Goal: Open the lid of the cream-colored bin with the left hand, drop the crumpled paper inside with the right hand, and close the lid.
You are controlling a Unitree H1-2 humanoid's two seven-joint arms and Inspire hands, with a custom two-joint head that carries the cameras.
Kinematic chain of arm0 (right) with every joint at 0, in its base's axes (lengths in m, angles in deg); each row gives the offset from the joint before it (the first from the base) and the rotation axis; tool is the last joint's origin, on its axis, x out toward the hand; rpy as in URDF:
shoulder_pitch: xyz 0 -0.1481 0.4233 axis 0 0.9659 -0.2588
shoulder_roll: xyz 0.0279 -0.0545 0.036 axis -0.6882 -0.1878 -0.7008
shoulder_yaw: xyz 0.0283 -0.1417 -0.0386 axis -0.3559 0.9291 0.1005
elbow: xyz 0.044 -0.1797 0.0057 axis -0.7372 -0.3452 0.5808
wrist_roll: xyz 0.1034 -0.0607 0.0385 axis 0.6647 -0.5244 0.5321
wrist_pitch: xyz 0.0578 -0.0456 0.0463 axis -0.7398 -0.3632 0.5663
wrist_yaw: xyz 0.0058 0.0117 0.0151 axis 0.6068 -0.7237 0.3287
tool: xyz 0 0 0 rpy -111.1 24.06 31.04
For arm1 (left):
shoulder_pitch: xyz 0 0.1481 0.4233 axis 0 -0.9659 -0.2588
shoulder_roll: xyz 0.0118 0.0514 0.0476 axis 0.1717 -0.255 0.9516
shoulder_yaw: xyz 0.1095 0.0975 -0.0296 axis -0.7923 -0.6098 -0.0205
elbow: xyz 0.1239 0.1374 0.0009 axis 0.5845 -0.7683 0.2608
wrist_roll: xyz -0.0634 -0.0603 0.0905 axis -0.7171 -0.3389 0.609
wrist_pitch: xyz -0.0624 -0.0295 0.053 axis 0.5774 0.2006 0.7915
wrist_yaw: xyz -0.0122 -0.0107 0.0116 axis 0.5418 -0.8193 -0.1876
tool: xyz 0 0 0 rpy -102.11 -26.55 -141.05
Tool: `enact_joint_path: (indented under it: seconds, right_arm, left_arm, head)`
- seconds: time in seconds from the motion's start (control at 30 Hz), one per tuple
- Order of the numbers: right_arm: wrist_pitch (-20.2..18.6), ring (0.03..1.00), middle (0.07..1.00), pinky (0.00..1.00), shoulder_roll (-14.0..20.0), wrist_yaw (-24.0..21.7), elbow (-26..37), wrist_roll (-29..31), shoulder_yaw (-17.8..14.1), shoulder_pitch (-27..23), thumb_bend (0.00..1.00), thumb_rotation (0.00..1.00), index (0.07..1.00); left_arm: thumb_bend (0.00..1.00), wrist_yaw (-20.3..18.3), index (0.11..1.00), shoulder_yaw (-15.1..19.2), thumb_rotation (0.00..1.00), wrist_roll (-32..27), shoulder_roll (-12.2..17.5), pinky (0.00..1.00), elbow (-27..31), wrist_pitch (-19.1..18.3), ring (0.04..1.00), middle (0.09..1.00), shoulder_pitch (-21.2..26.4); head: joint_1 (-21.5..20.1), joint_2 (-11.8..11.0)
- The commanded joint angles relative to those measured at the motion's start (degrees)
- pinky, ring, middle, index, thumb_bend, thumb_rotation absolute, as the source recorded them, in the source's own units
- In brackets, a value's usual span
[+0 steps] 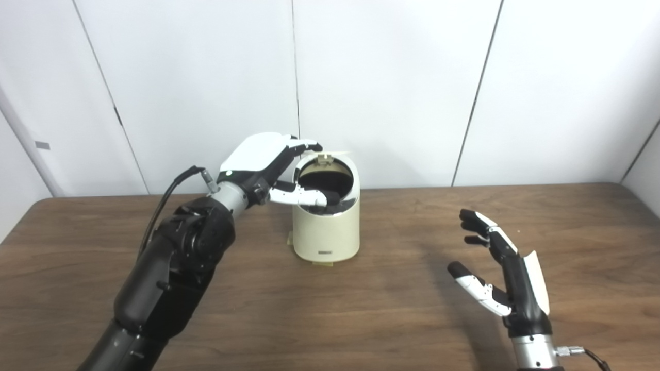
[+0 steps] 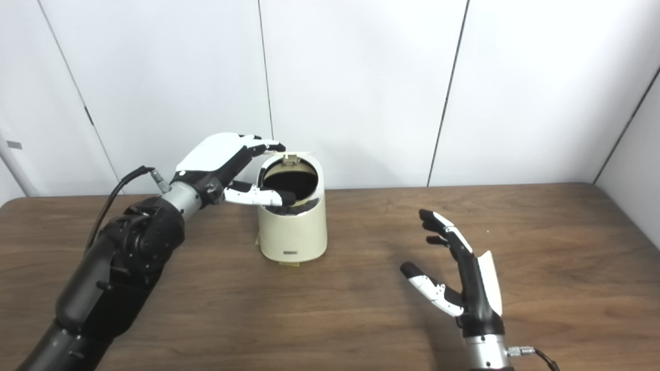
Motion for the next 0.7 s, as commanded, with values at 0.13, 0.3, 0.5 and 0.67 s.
enact_joint_path:
  seconds: [0.13, 0.3, 0.5, 0.67]
  right_arm:
    - [0.38, 0.794, 0.818, 0.69, -0.79, 0.73, -2.26, -1.28, 0.35, 0.82, 0.55, 0.69, 0.816]
    - [0.04, 0.793, 0.815, 0.69, -0.82, 0.84, -2.01, -1.78, 0.38, 0.86, 0.55, 0.68, 0.817]
    - [-0.54, 0.791, 0.813, 0.69, -0.95, 0.84, -1.66, -2.05, 0.40, 0.84, 0.55, 0.69, 0.812]
    - [-0.25, 0.788, 0.812, 0.69, -0.96, 0.61, -1.79, -1.38, 0.42, 0.77, 0.55, 0.68, 0.813]
  left_arm:
    - [1.00, 0.60, 0.900, 0.31, 0.87, 0.37, 1.38, 1.00, 2.30, 1.87, 0.955, 0.885, 1.10]
    - [1.00, 0.62, 0.894, 0.41, 0.87, 0.42, 1.43, 1.00, 2.90, 2.48, 0.949, 0.885, 0.44]
    - [1.00, 0.85, 0.896, 0.18, 0.85, 0.95, 1.72, 1.00, 3.29, 3.04, 0.950, 0.883, -0.25]
    - [1.00, 1.35, 0.900, -0.58, 0.84, 2.53, 2.57, 1.00, 3.36, 4.37, 0.952, 0.877, -0.67]
  head:
    - [-0.06, 0.08]
    - [-0.10, 0.26]
    - [-0.11, 0.42]
    - [-0.15, 0.53]
